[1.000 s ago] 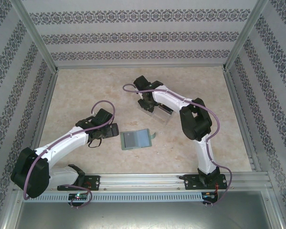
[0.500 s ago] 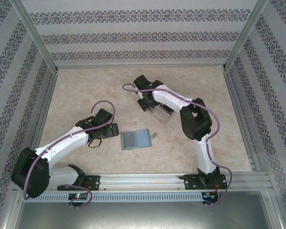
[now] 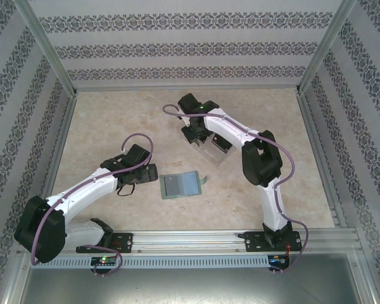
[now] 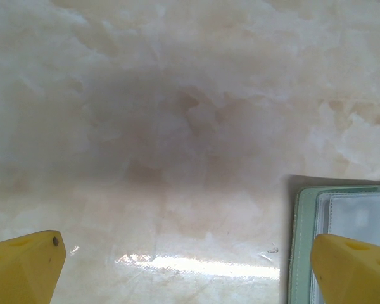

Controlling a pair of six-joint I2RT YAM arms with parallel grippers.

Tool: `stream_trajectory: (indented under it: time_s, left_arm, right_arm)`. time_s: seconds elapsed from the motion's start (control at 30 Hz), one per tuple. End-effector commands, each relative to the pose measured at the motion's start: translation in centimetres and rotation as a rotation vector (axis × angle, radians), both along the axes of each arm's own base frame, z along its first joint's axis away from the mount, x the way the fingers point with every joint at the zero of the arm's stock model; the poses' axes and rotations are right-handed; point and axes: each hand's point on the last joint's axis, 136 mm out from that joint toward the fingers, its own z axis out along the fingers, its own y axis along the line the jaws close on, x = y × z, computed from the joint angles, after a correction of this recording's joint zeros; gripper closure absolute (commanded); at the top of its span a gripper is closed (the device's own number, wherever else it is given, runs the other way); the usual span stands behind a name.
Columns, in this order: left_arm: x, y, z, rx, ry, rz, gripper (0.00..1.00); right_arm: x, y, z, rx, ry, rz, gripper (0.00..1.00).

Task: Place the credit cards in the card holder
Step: Pick up the credit card from the storage box, then insert the credit card into the card slot.

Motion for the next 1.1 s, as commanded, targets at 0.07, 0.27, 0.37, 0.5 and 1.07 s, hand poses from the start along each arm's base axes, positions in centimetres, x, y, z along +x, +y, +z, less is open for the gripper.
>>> stream_trajectory:
  time_s: [0.07,0.27,0.37,0.5,1.07]
  left_arm:
    - [0.3,0.3,0.4,0.027,-0.02,-0.011,0.0]
    - [0.2,0.2,0.3,0.044,-0.006,-0.044,0.0]
    - [0.0,0.2,0.1,0.057,0.011,-0.069,0.0]
    - [-0.2,-0.2,-0.4,0.058,0.041,-0.103,0.0]
    - [-0.4,-4.9,-1.9,0.068,0.075,-0.234,0.0]
  right_arm:
    - [-0.7,0.7,6.3,0.136,-0.059,-0.008,1.0]
    - [-3.2,1.4,10.8,0.311,-0.08,-0.028,1.0]
    - [-5.2,1.5,12.0,0.426,-0.062,-0.054,1.0]
    - [-8.5,1.7,11.6,0.598,0.01,-0.104,1.0]
    - [-15.9,0.8,2.1,0.985,0.272,-0.361,1.0]
